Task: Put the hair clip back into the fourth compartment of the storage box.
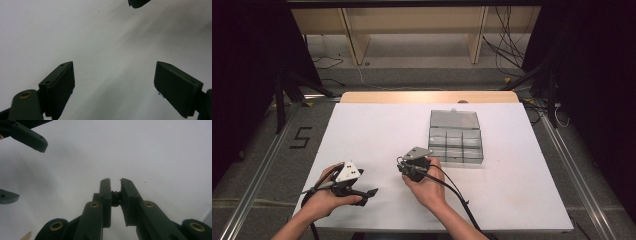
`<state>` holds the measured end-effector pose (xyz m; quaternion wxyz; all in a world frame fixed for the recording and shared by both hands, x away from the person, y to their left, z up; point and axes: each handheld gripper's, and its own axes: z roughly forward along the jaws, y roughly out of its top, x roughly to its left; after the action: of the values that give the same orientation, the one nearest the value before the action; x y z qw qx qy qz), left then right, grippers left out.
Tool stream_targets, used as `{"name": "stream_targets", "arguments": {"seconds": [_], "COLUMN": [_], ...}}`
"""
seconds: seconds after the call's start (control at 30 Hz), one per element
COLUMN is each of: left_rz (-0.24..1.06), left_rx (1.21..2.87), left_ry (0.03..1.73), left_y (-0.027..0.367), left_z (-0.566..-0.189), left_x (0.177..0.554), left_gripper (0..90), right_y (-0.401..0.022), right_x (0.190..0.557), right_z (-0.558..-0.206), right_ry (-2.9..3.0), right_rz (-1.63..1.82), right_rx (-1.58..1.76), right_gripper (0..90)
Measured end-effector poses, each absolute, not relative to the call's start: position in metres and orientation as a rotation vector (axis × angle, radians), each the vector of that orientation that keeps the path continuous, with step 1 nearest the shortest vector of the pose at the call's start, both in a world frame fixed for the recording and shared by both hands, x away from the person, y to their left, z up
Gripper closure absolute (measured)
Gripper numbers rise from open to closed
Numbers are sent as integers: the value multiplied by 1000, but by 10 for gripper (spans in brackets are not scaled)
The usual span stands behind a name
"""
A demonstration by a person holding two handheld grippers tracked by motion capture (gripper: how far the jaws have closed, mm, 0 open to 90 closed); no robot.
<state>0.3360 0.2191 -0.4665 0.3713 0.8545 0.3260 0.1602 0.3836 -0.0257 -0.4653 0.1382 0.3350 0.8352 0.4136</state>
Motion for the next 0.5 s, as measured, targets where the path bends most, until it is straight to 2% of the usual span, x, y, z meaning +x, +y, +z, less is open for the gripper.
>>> {"name": "stream_targets", "arguments": {"seconds": [0.5], "left_rz": [410], "left_rx": [2189], "left_ry": [836], "left_y": [219], "left_z": [-466], "left_x": [336], "left_gripper": [168], "right_y": [-29], "right_x": [386], "right_z": [-457], "right_ry": [2397], "right_rz": [1199], "right_rx": [964], "right_gripper": [802]}}
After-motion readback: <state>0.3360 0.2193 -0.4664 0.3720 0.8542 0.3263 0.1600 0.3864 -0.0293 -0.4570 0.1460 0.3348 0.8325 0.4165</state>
